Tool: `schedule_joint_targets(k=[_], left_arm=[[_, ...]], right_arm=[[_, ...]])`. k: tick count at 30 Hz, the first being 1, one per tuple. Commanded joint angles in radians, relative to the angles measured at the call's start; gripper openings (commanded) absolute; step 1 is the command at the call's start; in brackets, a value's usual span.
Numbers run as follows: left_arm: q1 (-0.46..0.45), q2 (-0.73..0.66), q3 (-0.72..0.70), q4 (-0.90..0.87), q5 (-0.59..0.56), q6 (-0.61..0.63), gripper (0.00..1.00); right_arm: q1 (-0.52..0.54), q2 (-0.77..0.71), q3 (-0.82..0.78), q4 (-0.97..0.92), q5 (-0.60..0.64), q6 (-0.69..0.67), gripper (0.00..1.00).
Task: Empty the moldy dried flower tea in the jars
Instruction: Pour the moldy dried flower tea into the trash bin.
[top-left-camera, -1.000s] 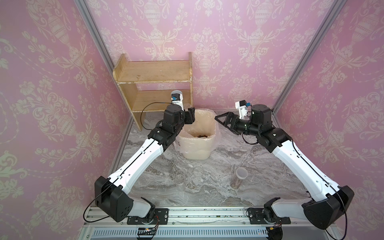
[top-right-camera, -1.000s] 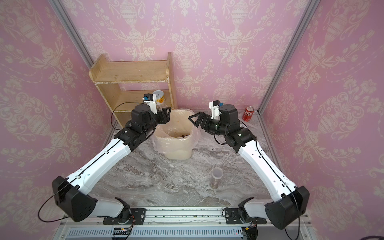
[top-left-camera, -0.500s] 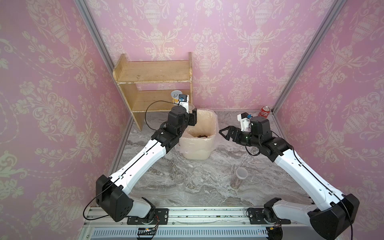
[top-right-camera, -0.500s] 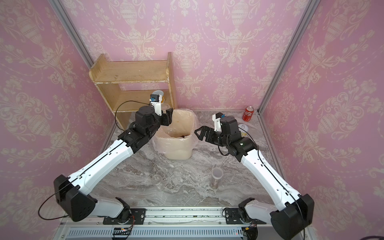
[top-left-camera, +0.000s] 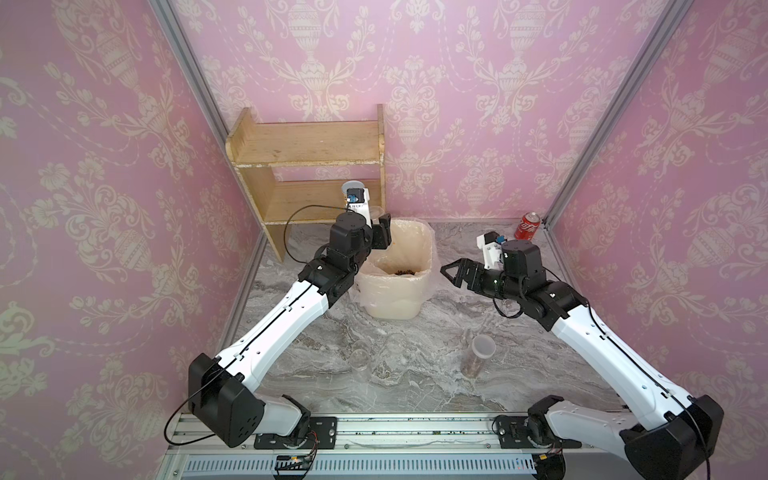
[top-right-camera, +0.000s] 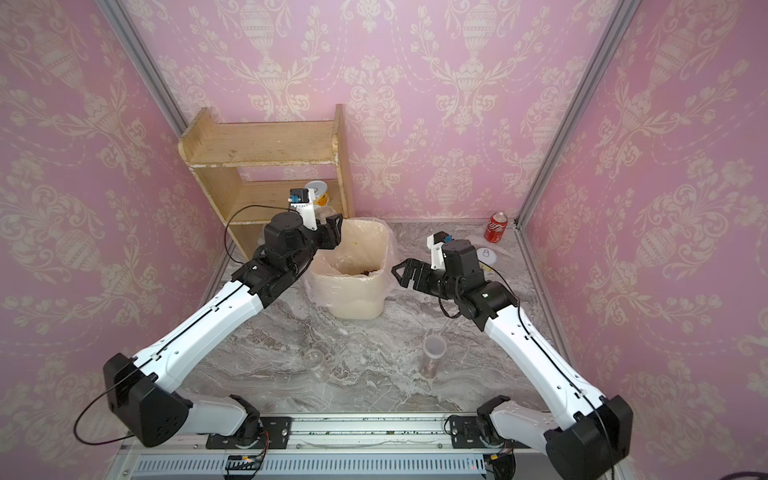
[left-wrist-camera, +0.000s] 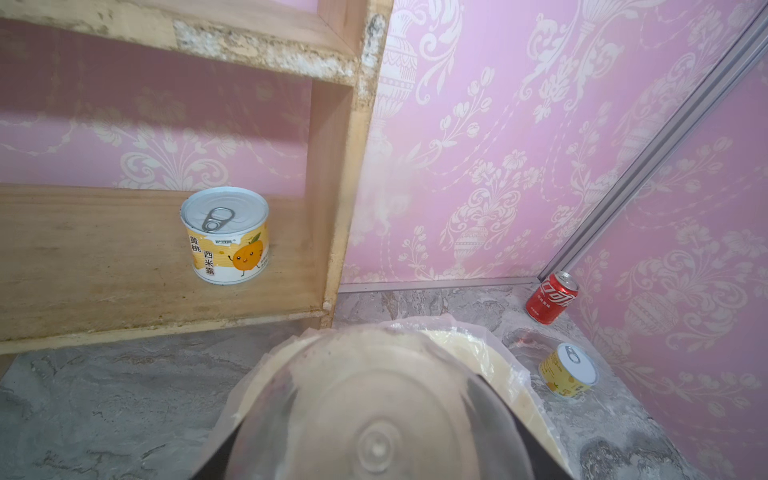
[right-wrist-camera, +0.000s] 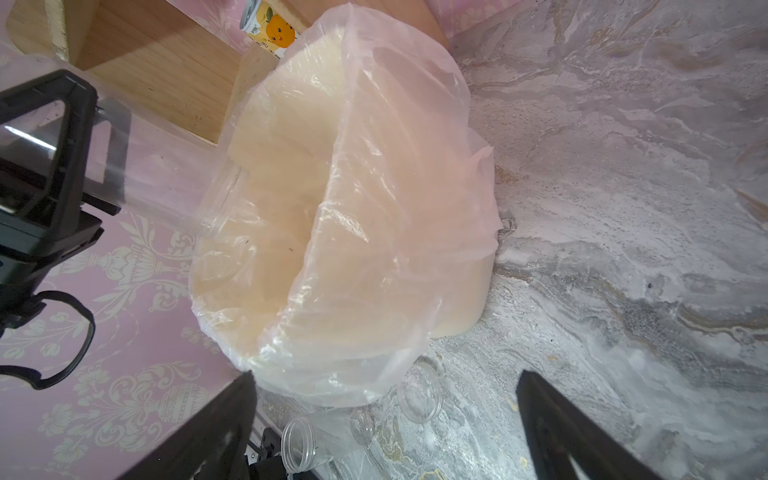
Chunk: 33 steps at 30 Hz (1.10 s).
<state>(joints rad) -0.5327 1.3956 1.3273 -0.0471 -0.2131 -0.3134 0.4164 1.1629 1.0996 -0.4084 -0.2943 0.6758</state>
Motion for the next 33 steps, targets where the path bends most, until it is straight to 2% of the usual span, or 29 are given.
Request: schedule_joint_targets(k=[1,3,5,8,10,13,15,17,21,23,24,25,27,28,29,32,33], left_arm=[[-0.024,-0.017,0.029,0.010,-0.027,0.060,0.20],[0.000,-0.008,0.049,-0.031,0.003,-0.008,0.21],[0.041,-0.020,0.020,0.002,0.061,-0.112,0.18],[-0.005,-0.039,0.008,0.042,0.006,-0.012,0.19],[-0.003,-0.035,0.030,0.011,-0.004,-0.017,0.19],[-0.010,-0.038,0.027,0.024,-0.016,0.054,0.19],[-0.005,-0.037,0.038,-0.007,-0.031,0.038,0.20],[0.013,-0.042,0.027,0.000,0.003,-0.018,0.19],[-0.029,-0.031,0.034,0.012,0.006,0.050,0.22],[0.035,-0.031,0.018,0.015,0.089,-0.105,0.21],[0.081,-0.036,-0.011,0.049,0.150,-0.220,0.18],[0.097,-0.044,-0.042,0.105,0.175,-0.249,0.15],[0.056,-0.050,-0.040,0.114,0.116,-0.137,0.14],[0.025,-0.043,-0.009,0.063,0.069,-0.065,0.15],[0.016,-0.035,0.018,0.017,0.054,-0.043,0.16],[0.055,-0.032,0.019,0.004,0.108,-0.130,0.15],[0.052,-0.041,0.000,0.039,0.101,-0.112,0.13]], right_arm=[[-0.001,-0.019,-0.021,0.014,0.012,-0.019,1.00],[-0.001,-0.022,-0.022,0.014,0.010,-0.019,1.00],[-0.002,-0.023,-0.022,0.013,0.006,-0.018,1.00],[-0.001,-0.032,-0.027,0.013,0.007,-0.018,1.00],[-0.002,-0.037,-0.030,0.013,0.011,-0.018,1.00],[-0.001,-0.041,-0.032,0.014,0.012,-0.019,1.00],[-0.001,-0.044,-0.035,0.014,0.010,-0.018,1.00],[-0.001,-0.045,-0.039,0.018,0.009,-0.016,1.00],[-0.001,-0.042,-0.041,0.026,0.007,-0.007,1.00],[-0.001,-0.041,-0.039,0.024,0.007,-0.004,1.00],[-0.001,-0.043,-0.039,0.023,0.005,-0.003,1.00],[-0.001,-0.048,-0.041,0.022,0.007,-0.005,1.00],[-0.002,-0.059,-0.047,0.020,0.016,-0.011,1.00],[-0.002,-0.066,-0.052,0.020,0.021,-0.013,1.00],[-0.001,-0.070,-0.056,0.020,0.024,-0.014,1.00],[-0.002,-0.079,-0.066,0.023,0.025,-0.017,1.00],[-0.001,-0.080,-0.069,0.022,0.026,-0.017,1.00]])
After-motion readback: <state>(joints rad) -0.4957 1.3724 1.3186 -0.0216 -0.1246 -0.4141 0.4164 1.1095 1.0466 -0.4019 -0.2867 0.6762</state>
